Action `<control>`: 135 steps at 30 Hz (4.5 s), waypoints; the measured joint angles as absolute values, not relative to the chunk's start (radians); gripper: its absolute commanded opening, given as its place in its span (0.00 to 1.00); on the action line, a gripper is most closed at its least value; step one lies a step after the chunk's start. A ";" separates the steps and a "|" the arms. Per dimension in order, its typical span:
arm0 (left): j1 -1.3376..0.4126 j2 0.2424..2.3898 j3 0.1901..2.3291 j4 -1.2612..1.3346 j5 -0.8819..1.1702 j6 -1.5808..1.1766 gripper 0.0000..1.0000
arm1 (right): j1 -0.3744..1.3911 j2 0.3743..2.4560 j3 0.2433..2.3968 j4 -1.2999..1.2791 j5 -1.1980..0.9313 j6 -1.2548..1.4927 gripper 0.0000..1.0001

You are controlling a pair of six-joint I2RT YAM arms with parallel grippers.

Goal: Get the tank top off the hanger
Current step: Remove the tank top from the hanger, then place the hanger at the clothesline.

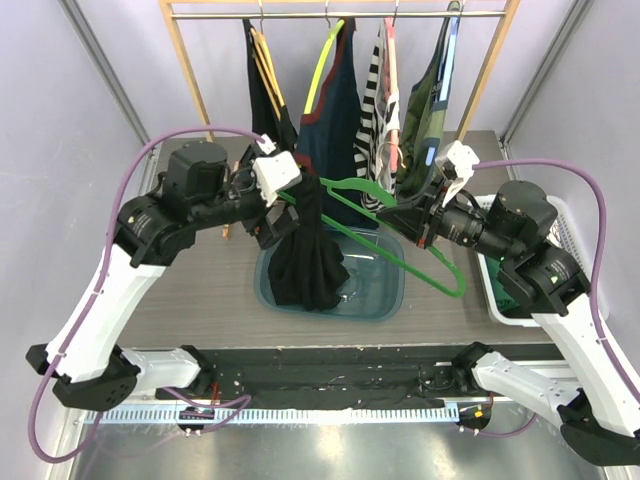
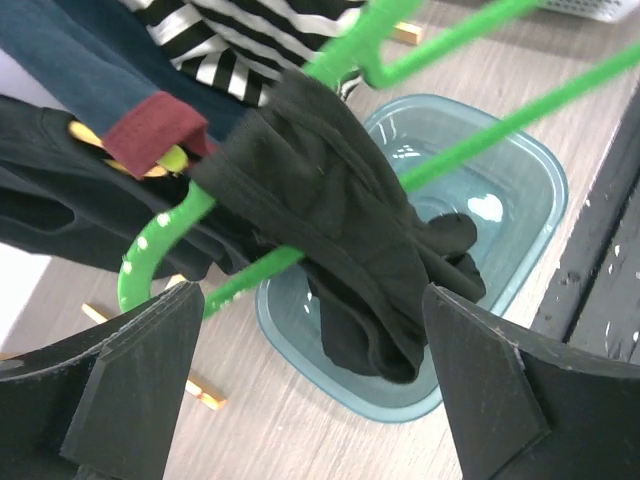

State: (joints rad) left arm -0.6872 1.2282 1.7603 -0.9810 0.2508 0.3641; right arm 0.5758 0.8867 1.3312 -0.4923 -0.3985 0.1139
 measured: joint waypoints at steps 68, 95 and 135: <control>-0.713 1.465 2.004 -0.844 0.313 0.198 0.14 | 0.572 0.531 1.505 -0.745 -0.112 0.101 0.01; -0.706 1.147 1.983 -1.273 0.632 0.578 1.00 | 0.572 0.867 1.382 -0.744 -0.637 0.003 0.01; -0.698 1.265 1.851 -1.320 0.743 0.630 0.00 | 0.585 0.831 1.236 -0.484 -0.727 -0.073 0.84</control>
State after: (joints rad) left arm -0.6975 1.2652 1.8507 -1.3197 0.7433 0.6304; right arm 0.5846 0.8310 1.2362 -0.4843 -0.7269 -0.0731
